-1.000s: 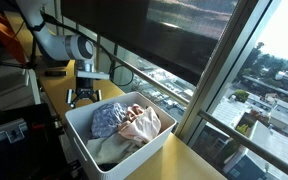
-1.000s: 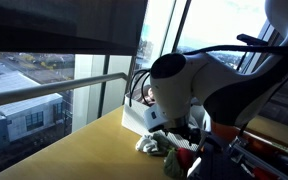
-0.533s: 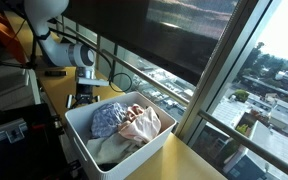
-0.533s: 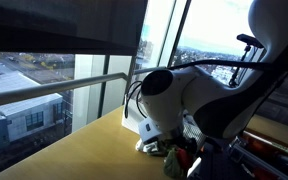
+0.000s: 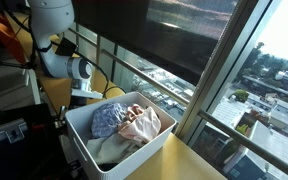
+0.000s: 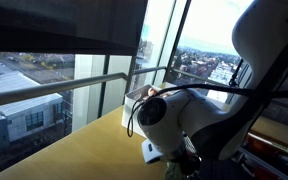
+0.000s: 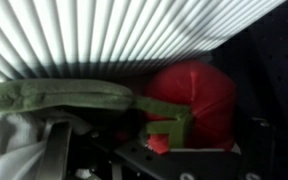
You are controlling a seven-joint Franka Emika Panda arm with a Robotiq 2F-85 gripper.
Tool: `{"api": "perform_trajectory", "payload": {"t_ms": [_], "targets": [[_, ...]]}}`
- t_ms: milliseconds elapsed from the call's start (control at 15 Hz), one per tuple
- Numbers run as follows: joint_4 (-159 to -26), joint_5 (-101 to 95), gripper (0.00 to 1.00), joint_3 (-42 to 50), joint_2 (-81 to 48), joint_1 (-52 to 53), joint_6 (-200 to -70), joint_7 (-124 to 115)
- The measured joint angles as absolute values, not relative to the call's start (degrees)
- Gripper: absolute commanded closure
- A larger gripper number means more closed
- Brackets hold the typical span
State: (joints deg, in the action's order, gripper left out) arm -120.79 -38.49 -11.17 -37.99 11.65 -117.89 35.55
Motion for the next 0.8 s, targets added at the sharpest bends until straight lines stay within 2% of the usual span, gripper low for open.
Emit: {"api": "perform_trajectory", "payload": {"t_ms": [533,600,800], "targets": [[-118.5,-26.8,0.99,-12.0,-35.1,10.6,-114.9,34.2],[-118.6,-24.3,0.95,-12.8,-33.1,10.5,-114.4,33.7],[-119.6,-18.5,0.96,-15.2,-25.1,10.7,-114.2,31.5]]}}
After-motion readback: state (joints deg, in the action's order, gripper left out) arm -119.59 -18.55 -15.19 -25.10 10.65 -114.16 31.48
